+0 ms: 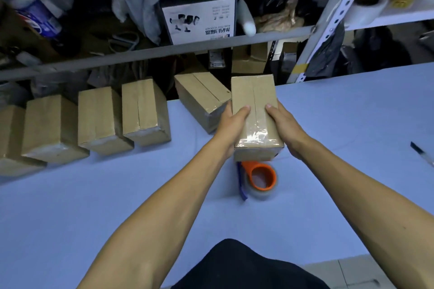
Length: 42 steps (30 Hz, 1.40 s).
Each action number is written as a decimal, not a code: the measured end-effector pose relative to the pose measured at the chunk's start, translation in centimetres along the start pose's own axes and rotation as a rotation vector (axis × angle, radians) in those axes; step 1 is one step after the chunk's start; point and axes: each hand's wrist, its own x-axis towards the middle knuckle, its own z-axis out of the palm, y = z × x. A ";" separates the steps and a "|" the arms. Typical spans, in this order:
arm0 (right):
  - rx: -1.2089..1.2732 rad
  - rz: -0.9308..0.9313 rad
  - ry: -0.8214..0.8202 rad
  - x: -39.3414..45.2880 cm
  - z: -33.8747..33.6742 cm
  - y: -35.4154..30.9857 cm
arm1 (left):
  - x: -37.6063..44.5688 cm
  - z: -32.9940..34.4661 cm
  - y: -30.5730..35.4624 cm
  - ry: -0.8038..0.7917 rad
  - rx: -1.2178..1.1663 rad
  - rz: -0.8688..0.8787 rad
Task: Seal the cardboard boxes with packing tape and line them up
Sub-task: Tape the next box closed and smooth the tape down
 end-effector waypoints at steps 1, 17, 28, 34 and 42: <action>-0.005 0.013 0.001 0.8 -0.8 -0.1 | 0.8 0.7 0.2 0.006 -0.007 -0.011; -0.022 0.108 -0.094 8.2 -0.2 1.3 | 6.0 1.1 -1.2 0.292 0.096 0.064; -0.010 0.059 -0.059 7.4 -0.8 1.4 | 5.6 1.4 -1.4 0.222 0.119 0.105; -0.035 0.079 -0.022 10.3 -1.1 1.5 | 9.5 1.3 -1.6 0.166 0.106 0.022; -0.018 0.131 -0.077 12.9 0.9 2.7 | 12.2 -0.6 -3.0 0.243 0.159 -0.008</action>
